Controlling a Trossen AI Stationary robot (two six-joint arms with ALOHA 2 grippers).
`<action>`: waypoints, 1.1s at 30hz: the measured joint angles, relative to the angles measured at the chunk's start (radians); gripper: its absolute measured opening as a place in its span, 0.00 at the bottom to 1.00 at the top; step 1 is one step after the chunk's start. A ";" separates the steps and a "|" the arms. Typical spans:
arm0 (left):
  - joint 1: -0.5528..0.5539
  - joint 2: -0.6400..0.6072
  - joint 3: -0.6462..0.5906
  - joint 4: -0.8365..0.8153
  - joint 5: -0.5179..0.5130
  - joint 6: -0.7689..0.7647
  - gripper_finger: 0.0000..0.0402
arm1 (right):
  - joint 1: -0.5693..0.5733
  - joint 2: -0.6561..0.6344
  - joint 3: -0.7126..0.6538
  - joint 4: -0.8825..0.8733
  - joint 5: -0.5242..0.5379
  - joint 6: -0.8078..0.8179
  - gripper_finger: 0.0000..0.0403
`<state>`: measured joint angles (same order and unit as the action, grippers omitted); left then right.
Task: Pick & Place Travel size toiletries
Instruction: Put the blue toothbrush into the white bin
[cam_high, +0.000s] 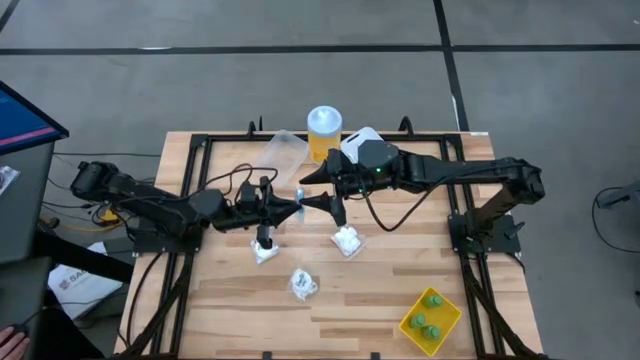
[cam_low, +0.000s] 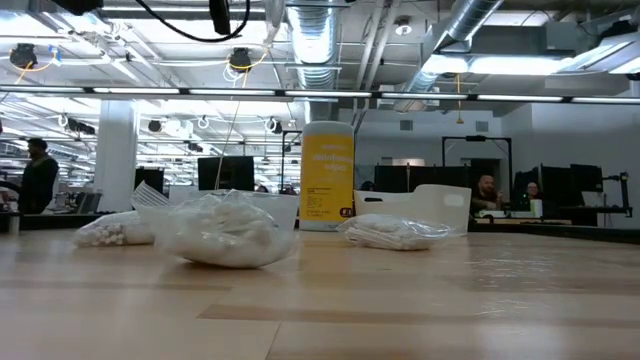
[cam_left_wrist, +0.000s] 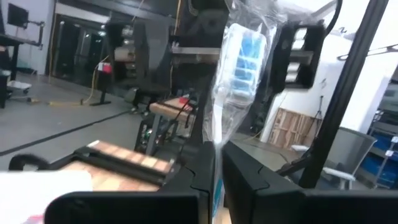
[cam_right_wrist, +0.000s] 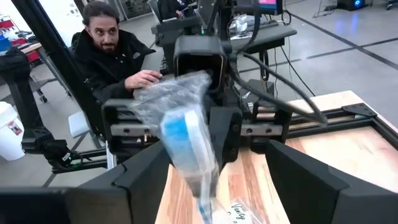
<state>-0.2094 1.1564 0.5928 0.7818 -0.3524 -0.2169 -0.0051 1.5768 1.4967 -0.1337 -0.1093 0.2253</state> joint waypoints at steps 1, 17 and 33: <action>0.007 0.000 0.007 0.002 0.010 0.000 0.03 | 0.000 0.000 0.000 0.000 0.000 0.000 0.64; 0.042 0.071 0.056 0.002 0.073 -0.027 0.03 | -0.005 0.000 0.000 0.001 -0.053 -0.052 0.22; 0.044 0.070 0.059 0.008 0.070 0.037 0.12 | -0.025 -0.009 0.000 -0.004 -0.053 -0.063 0.22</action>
<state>-0.1658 1.2261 0.6515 0.7898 -0.2823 -0.1801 -0.0305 1.5676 1.4967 -0.1379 -0.1624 0.1625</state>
